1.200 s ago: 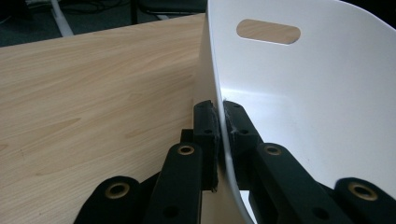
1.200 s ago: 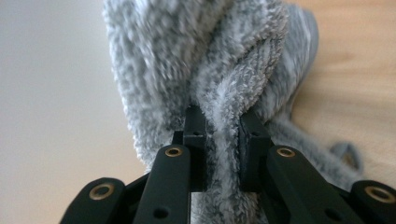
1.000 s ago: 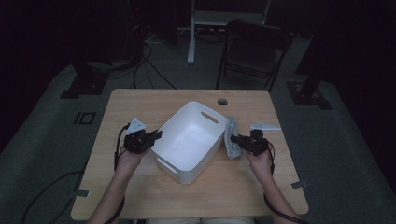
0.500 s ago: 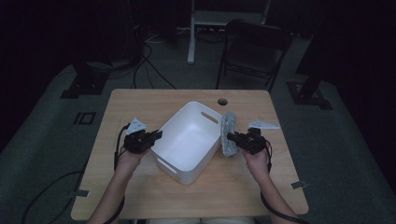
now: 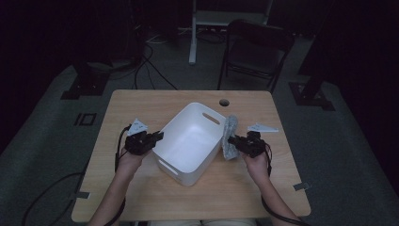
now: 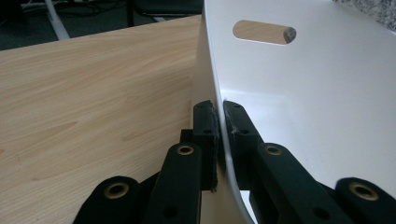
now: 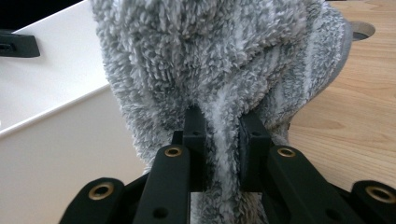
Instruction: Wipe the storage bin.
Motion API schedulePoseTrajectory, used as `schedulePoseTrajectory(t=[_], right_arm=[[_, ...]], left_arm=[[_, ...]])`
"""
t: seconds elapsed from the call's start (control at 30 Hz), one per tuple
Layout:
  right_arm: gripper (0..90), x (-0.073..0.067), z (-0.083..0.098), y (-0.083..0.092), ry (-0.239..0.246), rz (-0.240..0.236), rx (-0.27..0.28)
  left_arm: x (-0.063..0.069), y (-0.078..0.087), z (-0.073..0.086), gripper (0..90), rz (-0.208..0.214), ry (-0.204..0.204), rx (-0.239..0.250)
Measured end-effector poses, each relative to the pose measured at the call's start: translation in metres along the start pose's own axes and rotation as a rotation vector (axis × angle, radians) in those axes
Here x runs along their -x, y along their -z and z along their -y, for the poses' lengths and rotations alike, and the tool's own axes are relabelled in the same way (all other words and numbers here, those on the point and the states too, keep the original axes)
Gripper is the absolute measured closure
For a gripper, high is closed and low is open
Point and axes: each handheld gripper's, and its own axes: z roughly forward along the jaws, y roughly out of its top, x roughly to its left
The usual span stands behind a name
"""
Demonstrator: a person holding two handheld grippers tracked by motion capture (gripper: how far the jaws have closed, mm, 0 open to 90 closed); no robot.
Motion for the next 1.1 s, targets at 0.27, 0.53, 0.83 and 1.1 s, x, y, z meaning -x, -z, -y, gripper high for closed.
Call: schedulePoseTrajectory(t=[0.27, 0.53, 0.83, 1.1], right_arm=[[76.8, 0.000, 0.005, -0.005, -0.003, 0.009, -0.024], [76.7, 0.001, 0.012, -0.013, 0.005, 0.029, -0.070], [76.7, 0.004, 0.018, -0.022, 0.005, 0.043, -0.110], [76.6, 0.008, 0.022, -0.030, -0.004, 0.051, -0.170]], left_arm=[[0.000, 0.000, 0.000, 84.8, 0.004, -0.005, 0.000], [0.001, 0.000, 0.000, 84.8, 0.002, -0.010, 0.003], [0.001, -0.001, 0.000, 84.7, 0.000, -0.015, 0.003], [0.001, -0.001, 0.000, 84.7, -0.001, -0.012, 0.002]])
